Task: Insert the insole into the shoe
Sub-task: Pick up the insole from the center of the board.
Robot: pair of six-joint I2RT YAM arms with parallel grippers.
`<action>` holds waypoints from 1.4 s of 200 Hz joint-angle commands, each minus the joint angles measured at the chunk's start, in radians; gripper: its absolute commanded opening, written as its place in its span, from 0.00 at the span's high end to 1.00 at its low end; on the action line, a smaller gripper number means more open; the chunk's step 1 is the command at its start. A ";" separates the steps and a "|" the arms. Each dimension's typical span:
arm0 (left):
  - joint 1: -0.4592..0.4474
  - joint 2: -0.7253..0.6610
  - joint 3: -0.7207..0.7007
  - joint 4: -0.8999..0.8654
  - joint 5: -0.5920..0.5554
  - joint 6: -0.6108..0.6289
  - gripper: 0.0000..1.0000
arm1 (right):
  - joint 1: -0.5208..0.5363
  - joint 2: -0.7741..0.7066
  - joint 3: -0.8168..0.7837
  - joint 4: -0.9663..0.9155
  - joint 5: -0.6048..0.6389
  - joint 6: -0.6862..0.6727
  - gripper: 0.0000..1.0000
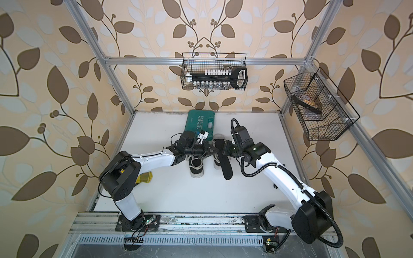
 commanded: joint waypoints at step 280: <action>-0.001 -0.369 -0.035 -0.410 -0.254 0.091 1.00 | 0.037 0.015 -0.321 0.678 -0.429 -0.452 0.01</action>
